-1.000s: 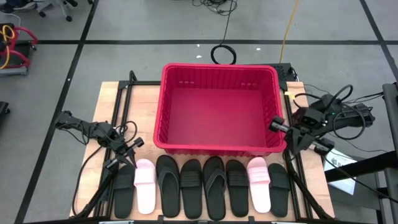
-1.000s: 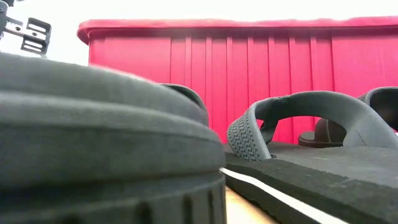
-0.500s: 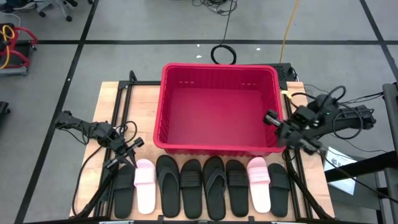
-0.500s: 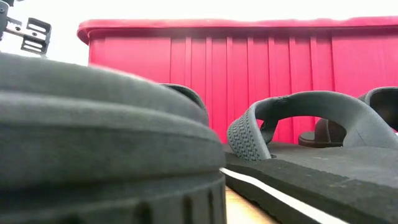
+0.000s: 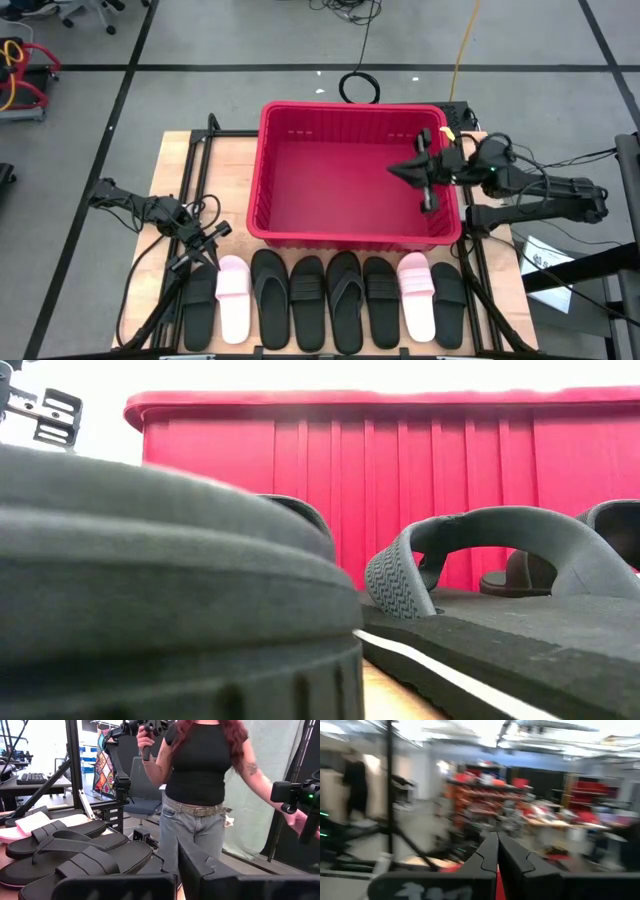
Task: Pick and place slides into bin
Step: Put the black slide into the red bin
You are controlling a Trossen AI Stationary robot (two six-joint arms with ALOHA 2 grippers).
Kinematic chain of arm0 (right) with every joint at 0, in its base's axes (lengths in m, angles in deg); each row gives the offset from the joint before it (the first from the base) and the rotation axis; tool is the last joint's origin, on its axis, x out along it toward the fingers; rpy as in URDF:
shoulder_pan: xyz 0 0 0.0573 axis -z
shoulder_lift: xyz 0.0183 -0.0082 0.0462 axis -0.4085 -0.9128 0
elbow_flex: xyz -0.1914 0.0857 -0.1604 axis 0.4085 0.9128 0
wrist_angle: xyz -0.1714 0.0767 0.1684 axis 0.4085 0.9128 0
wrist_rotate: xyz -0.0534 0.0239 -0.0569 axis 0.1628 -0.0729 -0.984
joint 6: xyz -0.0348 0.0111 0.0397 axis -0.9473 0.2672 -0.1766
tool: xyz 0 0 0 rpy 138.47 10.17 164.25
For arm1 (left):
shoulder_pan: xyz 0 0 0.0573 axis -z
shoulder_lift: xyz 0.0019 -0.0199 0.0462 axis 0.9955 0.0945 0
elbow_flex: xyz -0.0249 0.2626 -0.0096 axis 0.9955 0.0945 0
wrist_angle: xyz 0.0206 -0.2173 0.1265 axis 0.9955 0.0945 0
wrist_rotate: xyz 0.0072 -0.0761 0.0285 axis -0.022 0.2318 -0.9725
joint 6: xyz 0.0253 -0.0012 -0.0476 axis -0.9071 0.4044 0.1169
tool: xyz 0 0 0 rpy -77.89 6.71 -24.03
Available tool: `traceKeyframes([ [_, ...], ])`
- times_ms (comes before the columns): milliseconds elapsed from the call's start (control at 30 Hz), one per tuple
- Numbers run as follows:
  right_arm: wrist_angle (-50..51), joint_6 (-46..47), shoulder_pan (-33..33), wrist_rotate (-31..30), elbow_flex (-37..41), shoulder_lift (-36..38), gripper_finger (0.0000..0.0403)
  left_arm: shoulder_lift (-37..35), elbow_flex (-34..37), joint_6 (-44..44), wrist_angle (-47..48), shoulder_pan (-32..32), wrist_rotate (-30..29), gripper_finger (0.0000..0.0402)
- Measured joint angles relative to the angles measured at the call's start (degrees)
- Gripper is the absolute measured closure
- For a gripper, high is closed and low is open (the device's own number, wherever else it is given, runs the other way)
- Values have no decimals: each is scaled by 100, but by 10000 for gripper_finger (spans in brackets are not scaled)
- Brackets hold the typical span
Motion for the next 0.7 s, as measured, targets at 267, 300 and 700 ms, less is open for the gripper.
traceKeyframes([
  [267,212,-622,206,-708,-75,-160,403,0,0,-2,0,1,0,383],
  [300,228,-674,205,-751,-75,-161,403,0,0,0,-2,1,0,380],
  [700,164,-337,196,-752,-75,-126,403,2,4,1,-1563,-2,-617,376],
])
